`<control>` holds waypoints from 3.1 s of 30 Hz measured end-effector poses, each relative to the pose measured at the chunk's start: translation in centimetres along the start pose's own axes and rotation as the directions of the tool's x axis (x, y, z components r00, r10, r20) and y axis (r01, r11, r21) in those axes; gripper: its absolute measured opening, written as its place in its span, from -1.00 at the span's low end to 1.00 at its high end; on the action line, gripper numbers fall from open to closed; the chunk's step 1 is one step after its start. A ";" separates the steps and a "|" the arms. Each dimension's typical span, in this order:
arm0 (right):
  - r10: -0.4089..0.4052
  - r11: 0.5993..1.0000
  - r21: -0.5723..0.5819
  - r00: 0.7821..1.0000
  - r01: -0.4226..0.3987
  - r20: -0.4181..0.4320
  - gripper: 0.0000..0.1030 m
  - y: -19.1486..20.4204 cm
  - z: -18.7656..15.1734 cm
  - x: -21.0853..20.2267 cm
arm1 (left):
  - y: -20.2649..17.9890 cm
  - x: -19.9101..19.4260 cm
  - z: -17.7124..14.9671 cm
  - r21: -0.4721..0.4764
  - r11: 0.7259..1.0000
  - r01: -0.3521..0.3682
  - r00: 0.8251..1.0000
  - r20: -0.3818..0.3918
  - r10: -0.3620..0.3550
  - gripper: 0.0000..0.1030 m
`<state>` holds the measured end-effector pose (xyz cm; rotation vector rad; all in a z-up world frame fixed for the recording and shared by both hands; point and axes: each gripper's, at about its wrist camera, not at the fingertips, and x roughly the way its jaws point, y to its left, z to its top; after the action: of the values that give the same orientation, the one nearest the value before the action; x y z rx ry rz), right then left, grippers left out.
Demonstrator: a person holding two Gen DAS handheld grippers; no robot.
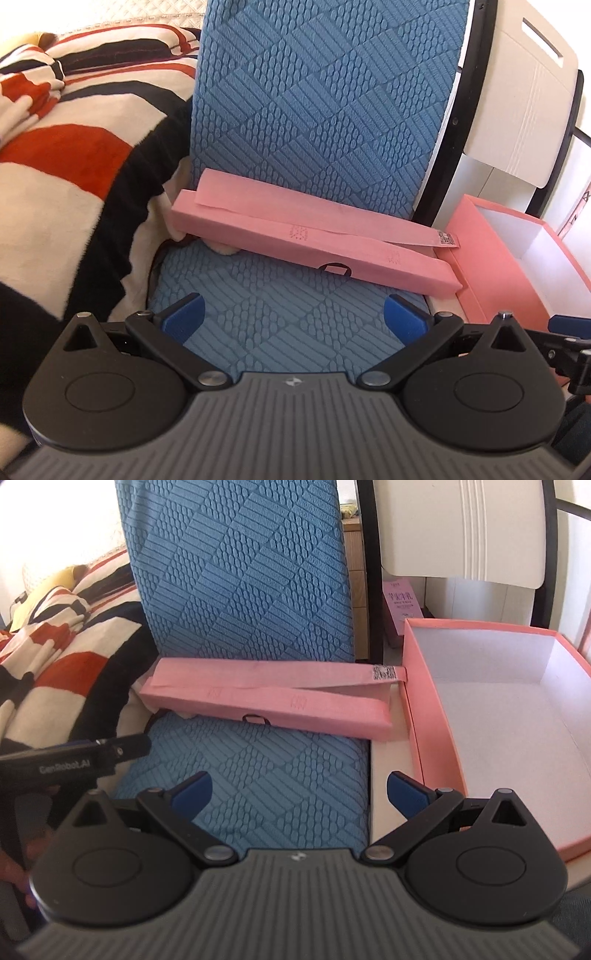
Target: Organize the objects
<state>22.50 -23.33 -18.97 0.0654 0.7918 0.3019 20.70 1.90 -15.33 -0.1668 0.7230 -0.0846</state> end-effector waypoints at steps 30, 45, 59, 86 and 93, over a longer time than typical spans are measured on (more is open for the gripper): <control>0.014 0.989 -0.150 1.000 -0.010 0.023 0.79 0.9 3.7 11.2 | 1.8 11.6 3.8 -0.112 0.994 -0.015 0.988 -0.157 -0.003 1.00; 0.065 0.985 -0.152 0.995 -0.077 -0.082 0.77 -1.2 7.1 17.7 | 1.6 14.6 5.1 -0.142 0.990 0.018 0.982 -0.185 -0.044 0.99; 0.192 0.957 -0.152 0.933 -0.247 -0.304 0.76 -2.0 7.6 20.5 | 2.8 14.9 4.5 -0.210 0.977 0.020 0.976 -0.208 -0.065 0.54; 0.245 0.859 -0.364 0.913 -0.361 -0.327 -0.87 3.2 2.1 15.2 | 5.9 15.4 3.3 -0.452 0.890 0.062 0.963 -0.208 -0.172 0.35; 0.193 0.819 -0.474 0.932 -0.325 -0.307 -0.88 3.8 -0.2 12.7 | 7.2 15.7 3.0 -0.489 0.872 -0.028 0.968 -0.231 -0.098 -0.03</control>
<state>29.81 -16.06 -27.27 -0.3856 0.9258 0.7933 34.55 7.22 -24.59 -0.6681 0.9863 0.0474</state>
